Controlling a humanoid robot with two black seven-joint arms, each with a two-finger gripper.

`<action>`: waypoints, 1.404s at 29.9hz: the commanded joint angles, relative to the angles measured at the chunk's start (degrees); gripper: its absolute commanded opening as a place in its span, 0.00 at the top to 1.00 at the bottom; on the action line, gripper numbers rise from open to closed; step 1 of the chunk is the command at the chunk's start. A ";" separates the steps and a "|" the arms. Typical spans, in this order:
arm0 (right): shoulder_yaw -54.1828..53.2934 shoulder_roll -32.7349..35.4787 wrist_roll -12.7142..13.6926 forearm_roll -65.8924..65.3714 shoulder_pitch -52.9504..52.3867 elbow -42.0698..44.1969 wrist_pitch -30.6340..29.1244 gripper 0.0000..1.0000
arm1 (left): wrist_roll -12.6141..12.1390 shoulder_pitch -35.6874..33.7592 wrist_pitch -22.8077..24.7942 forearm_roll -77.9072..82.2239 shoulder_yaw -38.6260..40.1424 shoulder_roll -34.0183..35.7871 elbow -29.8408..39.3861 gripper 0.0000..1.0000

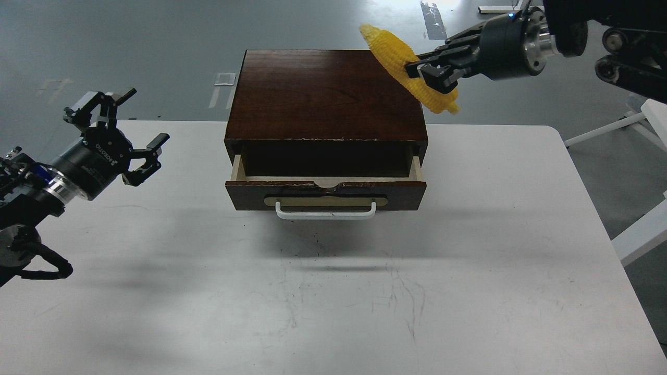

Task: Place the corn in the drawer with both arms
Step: 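Carry the corn over the open drawer and lower it inside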

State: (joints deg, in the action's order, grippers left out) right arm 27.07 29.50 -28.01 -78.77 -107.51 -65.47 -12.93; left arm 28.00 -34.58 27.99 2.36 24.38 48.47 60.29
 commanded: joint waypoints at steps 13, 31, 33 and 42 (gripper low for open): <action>8.26 -21.76 0.01 -11.14 -2.26 2.98 8.71 0.83 | 0.00 0.13 0.01 -0.08 0.32 2.07 0.18 0.01; 10.98 -23.08 0.01 -12.72 1.87 4.56 8.98 0.75 | 0.00 0.13 0.01 -0.08 0.67 1.98 0.18 0.01; 10.98 -23.08 0.01 -12.64 1.87 4.47 9.06 0.71 | 0.00 0.13 0.01 -0.08 0.67 2.07 0.18 0.01; 11.07 -23.08 0.01 -12.64 1.87 4.39 8.98 0.52 | 0.00 0.13 0.01 -0.08 1.02 1.98 0.18 0.01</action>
State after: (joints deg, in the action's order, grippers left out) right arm 38.15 6.42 -28.00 -91.43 -105.65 -60.97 -3.94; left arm 27.99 -34.45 28.00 2.28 25.34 50.53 60.47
